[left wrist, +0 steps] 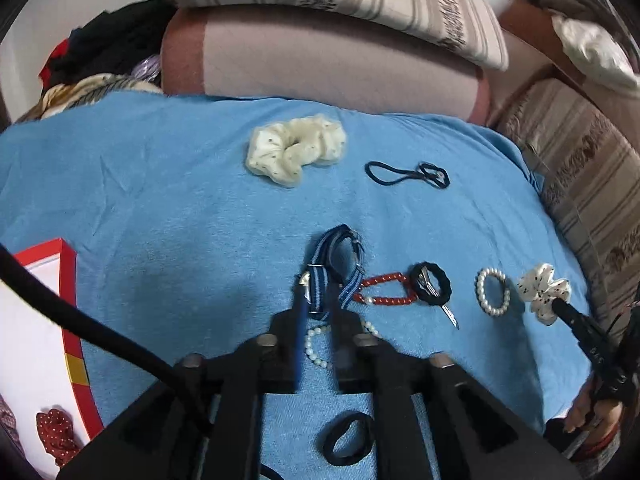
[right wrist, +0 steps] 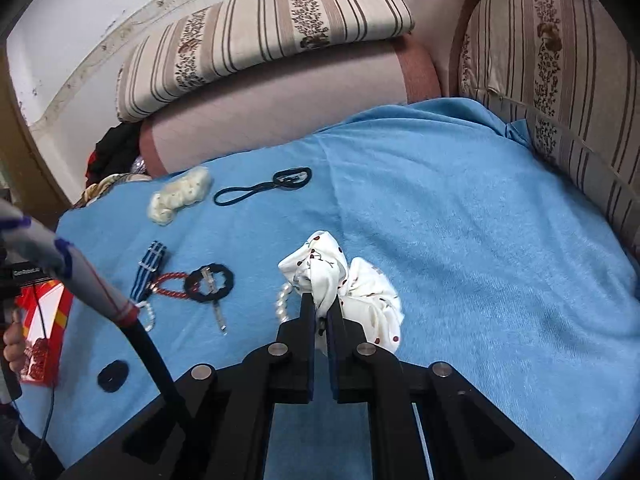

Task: Organize jewelry
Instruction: 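Carry the strap and white scrunchie into the tray and release both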

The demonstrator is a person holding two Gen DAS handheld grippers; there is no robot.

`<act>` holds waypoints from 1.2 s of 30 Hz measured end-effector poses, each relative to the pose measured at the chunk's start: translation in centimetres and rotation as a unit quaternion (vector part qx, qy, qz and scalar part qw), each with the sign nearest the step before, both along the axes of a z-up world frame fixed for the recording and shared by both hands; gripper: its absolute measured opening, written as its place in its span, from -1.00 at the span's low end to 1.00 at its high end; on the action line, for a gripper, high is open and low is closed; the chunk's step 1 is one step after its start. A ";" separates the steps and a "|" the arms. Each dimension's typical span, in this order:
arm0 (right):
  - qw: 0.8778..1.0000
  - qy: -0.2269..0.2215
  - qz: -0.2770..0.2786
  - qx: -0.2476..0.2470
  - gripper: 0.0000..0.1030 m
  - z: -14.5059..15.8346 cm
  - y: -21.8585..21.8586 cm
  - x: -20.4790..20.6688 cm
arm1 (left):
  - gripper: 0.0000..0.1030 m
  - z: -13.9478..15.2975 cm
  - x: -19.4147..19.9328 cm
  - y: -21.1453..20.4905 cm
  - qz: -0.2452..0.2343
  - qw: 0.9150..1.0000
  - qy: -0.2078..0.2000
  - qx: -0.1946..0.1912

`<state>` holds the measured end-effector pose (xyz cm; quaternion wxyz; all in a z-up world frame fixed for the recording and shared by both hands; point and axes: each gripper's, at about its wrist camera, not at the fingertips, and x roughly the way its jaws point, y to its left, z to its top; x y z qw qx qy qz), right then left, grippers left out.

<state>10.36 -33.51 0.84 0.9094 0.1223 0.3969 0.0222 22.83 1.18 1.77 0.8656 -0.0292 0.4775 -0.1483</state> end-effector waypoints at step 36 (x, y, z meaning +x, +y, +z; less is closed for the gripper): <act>0.999 -0.019 -0.005 -0.031 -0.86 -0.2 1.9 -0.7 | -0.86 1.9 0.1 0.5 -0.012 1.000 -0.002 -0.017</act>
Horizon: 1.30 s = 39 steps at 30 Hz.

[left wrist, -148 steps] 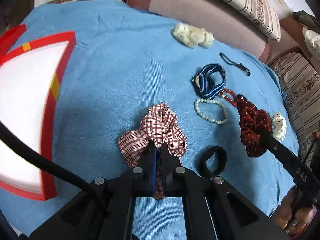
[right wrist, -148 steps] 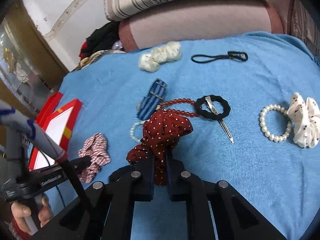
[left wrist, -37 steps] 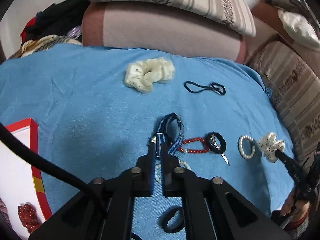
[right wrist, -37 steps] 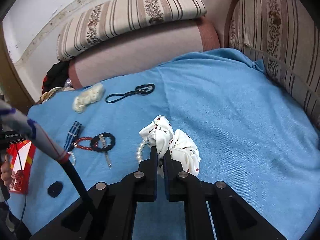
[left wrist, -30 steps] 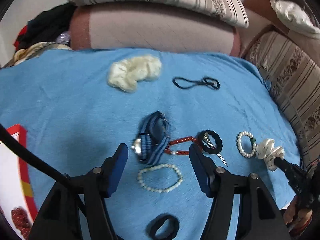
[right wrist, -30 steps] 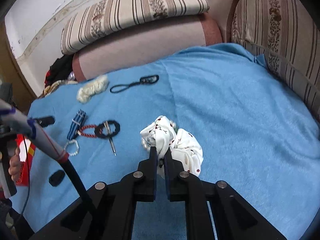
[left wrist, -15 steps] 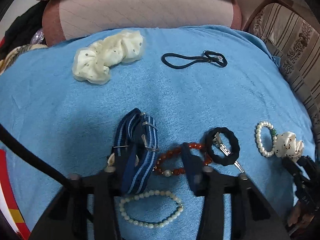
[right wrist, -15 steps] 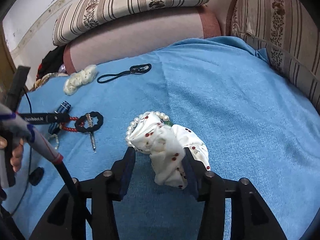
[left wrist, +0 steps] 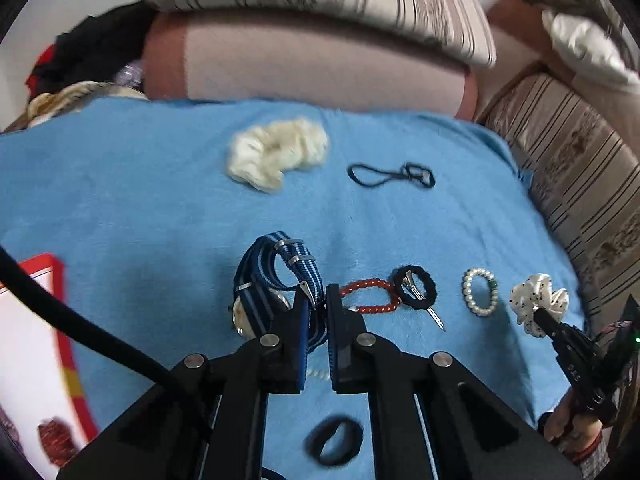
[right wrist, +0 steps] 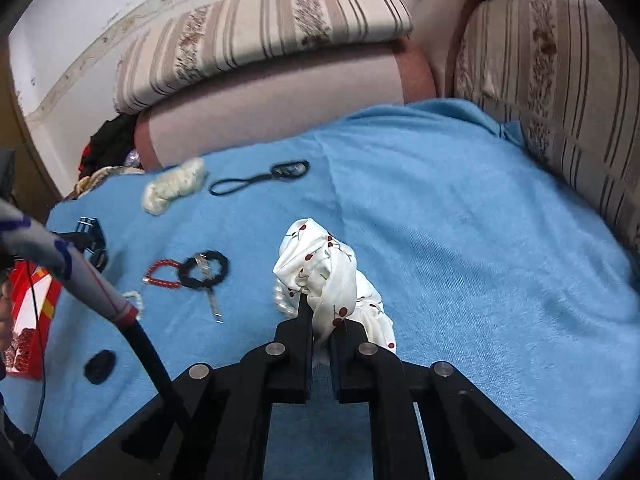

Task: Organize jewelry
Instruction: 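Carry the strap and white scrunchie into the tray and release both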

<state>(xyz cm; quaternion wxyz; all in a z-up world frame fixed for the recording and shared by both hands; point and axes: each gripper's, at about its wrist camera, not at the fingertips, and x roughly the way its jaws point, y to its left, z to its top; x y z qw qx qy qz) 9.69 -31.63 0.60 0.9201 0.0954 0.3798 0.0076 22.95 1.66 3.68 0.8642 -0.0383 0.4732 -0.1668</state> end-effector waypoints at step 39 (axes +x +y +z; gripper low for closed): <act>0.925 0.064 0.370 0.055 -0.86 2.8 39.3 5.3 | -0.84 -7.0 -7.6 39.6 0.290 0.948 0.042 -0.125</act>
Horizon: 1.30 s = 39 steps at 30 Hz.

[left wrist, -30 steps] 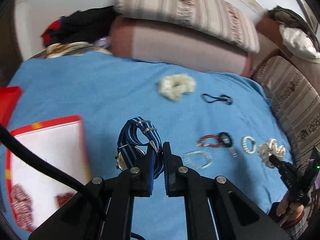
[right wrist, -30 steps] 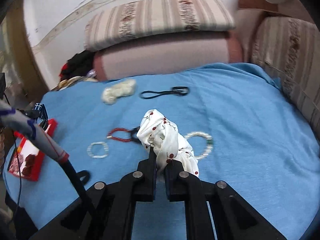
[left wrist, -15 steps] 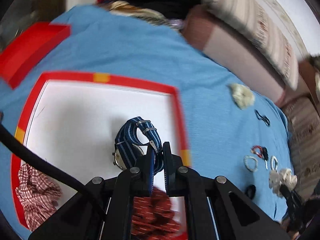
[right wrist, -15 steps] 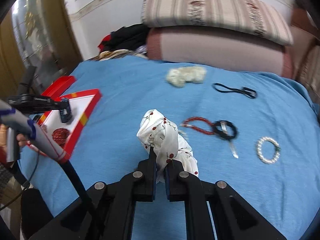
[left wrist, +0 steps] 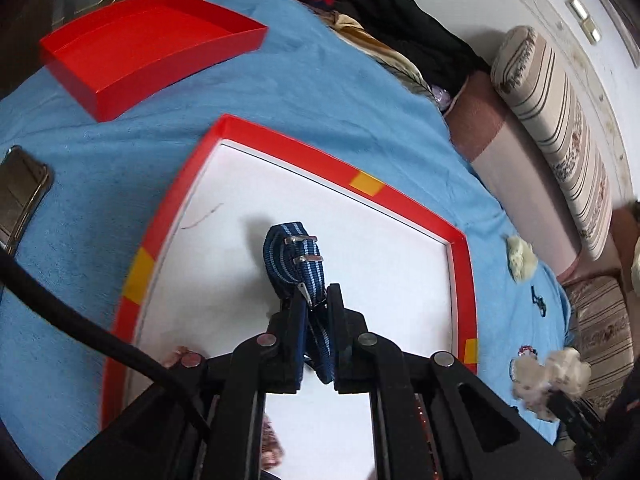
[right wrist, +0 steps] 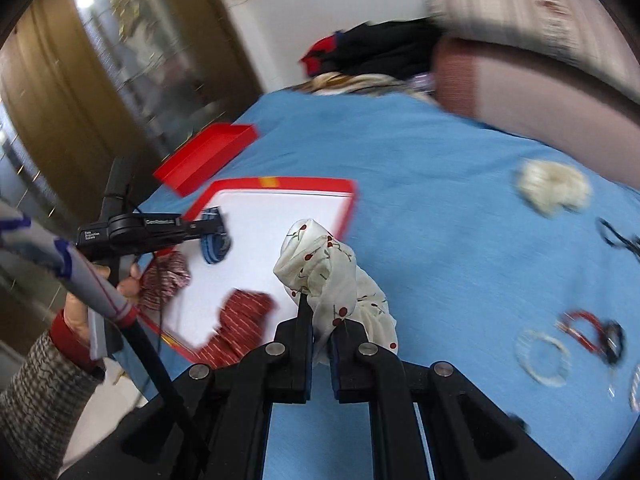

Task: Organize jewelry
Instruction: 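Carry the strap and white scrunchie into the tray and release both, then withdraw both tools from the tray toward the remaining jewelry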

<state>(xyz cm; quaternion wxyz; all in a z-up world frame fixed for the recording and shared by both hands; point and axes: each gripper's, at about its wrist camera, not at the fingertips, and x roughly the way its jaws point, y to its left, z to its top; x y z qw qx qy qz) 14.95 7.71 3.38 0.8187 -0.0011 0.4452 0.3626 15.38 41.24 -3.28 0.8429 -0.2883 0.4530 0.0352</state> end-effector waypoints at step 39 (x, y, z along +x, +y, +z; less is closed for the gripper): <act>0.978 0.031 -0.204 -0.010 0.12 -2.7 -20.8 -3.9 | -0.01 8.3 -6.7 -19.5 -0.089 0.974 -0.033 0.206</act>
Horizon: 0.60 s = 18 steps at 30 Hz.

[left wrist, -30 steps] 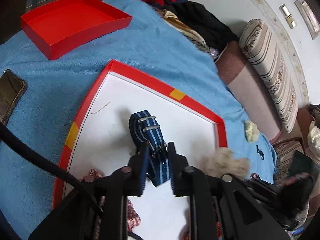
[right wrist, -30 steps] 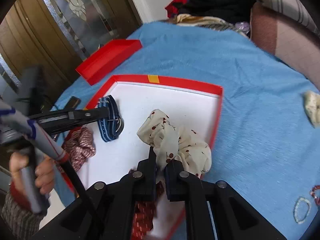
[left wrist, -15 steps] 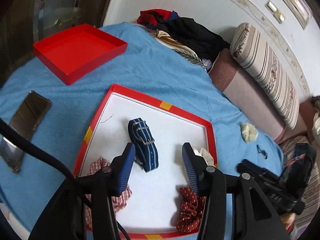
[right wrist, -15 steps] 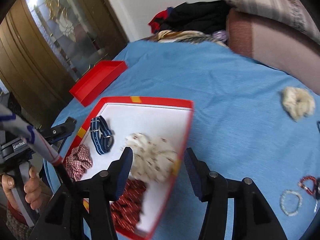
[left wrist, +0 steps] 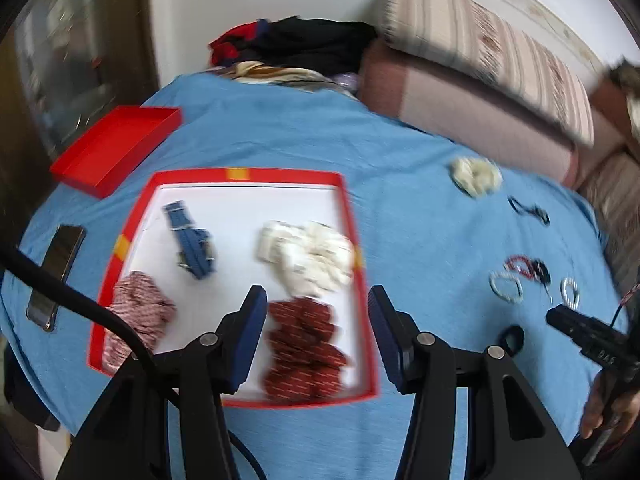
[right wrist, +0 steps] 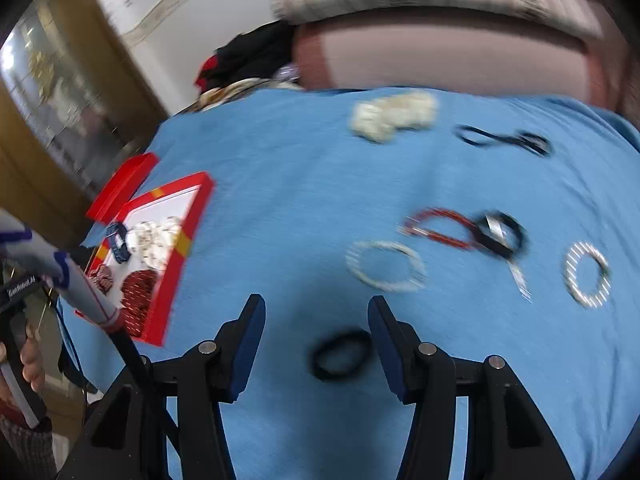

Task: Organize jewelry
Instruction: 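Withdraw both tools from the tray toward the remaining jewelry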

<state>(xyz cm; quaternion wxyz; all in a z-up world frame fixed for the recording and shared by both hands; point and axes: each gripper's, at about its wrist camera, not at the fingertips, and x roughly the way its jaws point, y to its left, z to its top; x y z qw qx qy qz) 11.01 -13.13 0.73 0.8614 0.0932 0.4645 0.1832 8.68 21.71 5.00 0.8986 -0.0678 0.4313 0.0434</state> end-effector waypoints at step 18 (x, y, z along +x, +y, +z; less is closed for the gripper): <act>0.998 -0.022 -0.059 -0.024 0.17 -1.3 -7.9 -5.0 | 0.01 -1.4 -2.3 -13.9 -0.058 0.997 0.014 0.049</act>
